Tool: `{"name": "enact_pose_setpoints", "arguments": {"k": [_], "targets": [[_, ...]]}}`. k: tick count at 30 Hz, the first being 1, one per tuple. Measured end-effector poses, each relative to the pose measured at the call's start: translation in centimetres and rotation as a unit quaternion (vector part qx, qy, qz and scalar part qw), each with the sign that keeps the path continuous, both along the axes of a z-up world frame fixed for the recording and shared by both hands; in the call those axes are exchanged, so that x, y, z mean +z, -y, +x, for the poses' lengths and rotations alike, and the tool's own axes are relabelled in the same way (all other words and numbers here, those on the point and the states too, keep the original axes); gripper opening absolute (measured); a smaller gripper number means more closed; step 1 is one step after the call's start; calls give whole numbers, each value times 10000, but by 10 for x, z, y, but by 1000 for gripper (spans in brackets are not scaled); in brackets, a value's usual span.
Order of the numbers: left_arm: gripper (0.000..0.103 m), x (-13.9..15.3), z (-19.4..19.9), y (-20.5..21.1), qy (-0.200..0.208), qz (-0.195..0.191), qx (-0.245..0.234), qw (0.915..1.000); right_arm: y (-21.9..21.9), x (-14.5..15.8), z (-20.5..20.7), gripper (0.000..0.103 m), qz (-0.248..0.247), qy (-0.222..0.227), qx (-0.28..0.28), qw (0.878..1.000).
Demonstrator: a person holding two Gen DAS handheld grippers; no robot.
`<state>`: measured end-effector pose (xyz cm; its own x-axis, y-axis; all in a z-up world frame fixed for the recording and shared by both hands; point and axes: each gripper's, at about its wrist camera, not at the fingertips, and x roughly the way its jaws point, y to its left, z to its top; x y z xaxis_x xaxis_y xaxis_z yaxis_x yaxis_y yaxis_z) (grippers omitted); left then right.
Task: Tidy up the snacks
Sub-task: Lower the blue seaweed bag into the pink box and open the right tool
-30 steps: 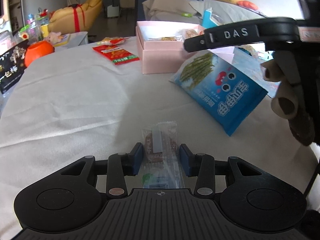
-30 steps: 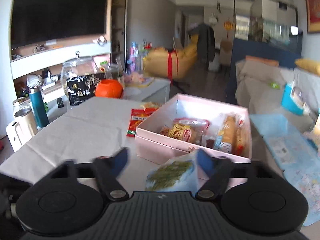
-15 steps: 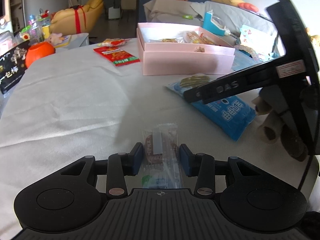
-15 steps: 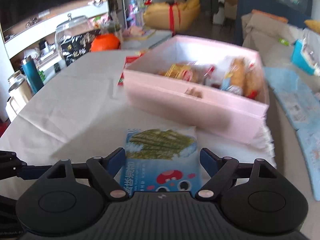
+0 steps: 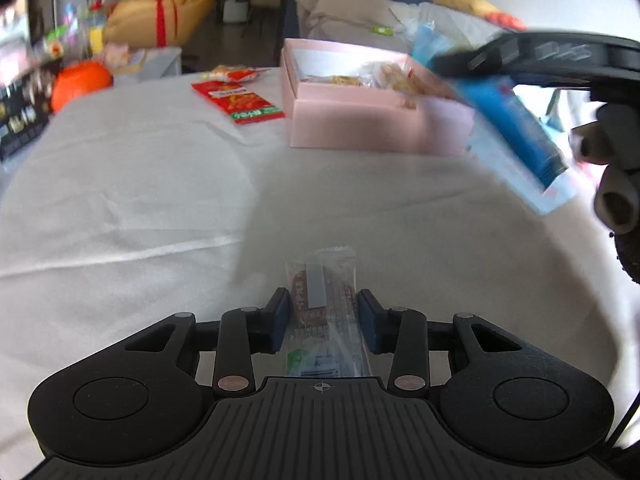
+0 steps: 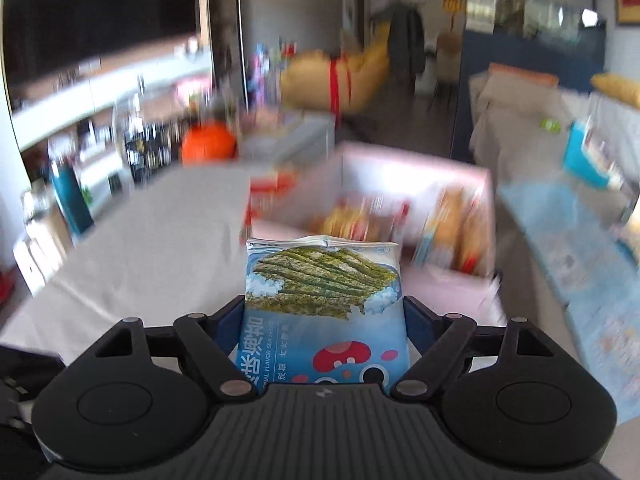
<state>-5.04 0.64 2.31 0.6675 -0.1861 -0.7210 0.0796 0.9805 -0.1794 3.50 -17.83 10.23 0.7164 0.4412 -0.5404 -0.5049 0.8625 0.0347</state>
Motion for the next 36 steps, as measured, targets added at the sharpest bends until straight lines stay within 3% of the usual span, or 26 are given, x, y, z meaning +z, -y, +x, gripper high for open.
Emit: {"name": "enact_pose_setpoints", "arguments": {"k": [7, 12, 16, 21, 23, 26, 28, 31, 33, 36], "targets": [[42, 54, 42, -5, 749, -130, -207, 9969, 29, 79, 8, 82, 324, 948, -383, 9942], [44, 101, 130, 0, 1562, -538, -434, 9853, 43, 111, 38, 82, 348, 1157, -853, 9890], [42, 83, 202, -9, 1002, -1175, -561, 9864, 44, 122, 68, 82, 304, 1037, -1116, 9879], [42, 53, 193, -50, 1292, -1531, -213, 9795, 21, 111, 102, 83, -55, 868, -1117, 9899], [42, 45, 187, -69, 1261, -1541, 0, 9800, 6, 97, 124, 83, -86, 595, -1048, 9927], [42, 39, 178, -96, 1265, -1234, 286, 9838, -14, 67, 159, 85, 104, -91, -914, 9957], [42, 34, 174, -115, 1235, -1092, 476, 9852, -24, 43, 183, 85, 28, -733, -875, 9935], [42, 24, 168, -142, 1179, -1162, 826, 9827, -33, 20, 198, 85, -45, -1227, -964, 9877], [42, 13, 165, -154, 1149, -1285, 1059, 9793, -39, 11, 199, 85, -285, -1370, -997, 9851], [42, -3, 160, -168, 1126, -1440, 1305, 9744, -55, -3, 200, 85, -1079, -1725, -893, 9750]]}}
